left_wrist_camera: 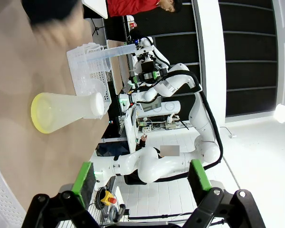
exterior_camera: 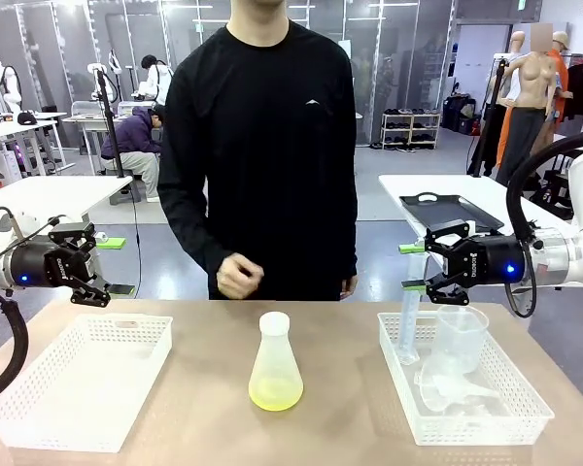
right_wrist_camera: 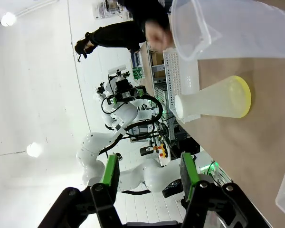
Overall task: Prepare the solutions needed for the experiment.
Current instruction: When the human places the Big flask in the center of the table, pick up the Big flask and place it in the left Organizing basket.
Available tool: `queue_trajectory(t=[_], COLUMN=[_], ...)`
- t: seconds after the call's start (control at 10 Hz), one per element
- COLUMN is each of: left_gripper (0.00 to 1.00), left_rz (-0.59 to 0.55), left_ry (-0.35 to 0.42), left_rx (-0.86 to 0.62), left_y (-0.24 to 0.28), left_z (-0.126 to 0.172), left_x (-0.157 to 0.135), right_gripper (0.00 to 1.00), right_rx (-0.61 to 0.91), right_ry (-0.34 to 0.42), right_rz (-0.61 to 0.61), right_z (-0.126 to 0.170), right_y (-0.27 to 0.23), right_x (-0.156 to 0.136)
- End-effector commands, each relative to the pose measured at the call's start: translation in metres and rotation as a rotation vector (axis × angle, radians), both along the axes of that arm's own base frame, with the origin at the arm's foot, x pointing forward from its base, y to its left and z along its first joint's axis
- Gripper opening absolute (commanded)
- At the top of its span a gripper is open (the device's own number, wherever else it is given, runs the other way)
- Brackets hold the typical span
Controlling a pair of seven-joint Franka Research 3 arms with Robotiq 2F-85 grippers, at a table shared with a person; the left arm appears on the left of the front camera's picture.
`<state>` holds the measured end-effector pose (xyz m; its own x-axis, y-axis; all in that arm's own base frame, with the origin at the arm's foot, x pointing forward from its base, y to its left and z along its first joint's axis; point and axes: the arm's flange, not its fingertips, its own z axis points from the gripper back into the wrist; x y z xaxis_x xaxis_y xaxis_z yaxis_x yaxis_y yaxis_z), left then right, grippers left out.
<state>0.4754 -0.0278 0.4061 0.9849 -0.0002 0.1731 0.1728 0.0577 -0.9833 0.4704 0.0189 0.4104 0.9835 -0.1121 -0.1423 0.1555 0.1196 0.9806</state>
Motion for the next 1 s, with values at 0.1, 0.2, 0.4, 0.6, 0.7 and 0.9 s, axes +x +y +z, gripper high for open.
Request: queue_trajectory(t=[0.1,0.2,0.4,0.6,0.7,0.9], left_gripper=[1.00,1.00,1.00,1.00,1.00,1.00], left_rz=[0.009,0.009,0.000,-0.030,-0.047,-0.076], left_ry=[-0.004,-0.004,0.000,-0.278,-0.428,-0.649], left_rx=[-0.003,-0.003,0.000,-0.056,-0.091,-0.113], left_y=[-0.001,-0.001,0.000,-0.028,-0.042,-0.073], left_z=[0.002,0.002,0.000,0.024,0.034,0.043], left_x=[0.001,0.001,0.000,-0.005,-0.005,0.003], right_gripper=[0.66,0.66,0.66,0.66,0.66,0.66], right_rx=[-0.003,-0.003,-0.003,-0.003,-0.003,-0.003], right_ry=[0.001,0.001,0.001,0.001,0.001,0.001], right_rz=[0.001,0.001,0.001,0.001,0.001,0.001], right_z=[0.001,0.001,0.001,0.001,0.001,0.001], right_y=[0.000,0.000,0.000,0.000,0.000,0.000], right_x=[0.000,0.000,0.000,0.000,0.000,0.000])
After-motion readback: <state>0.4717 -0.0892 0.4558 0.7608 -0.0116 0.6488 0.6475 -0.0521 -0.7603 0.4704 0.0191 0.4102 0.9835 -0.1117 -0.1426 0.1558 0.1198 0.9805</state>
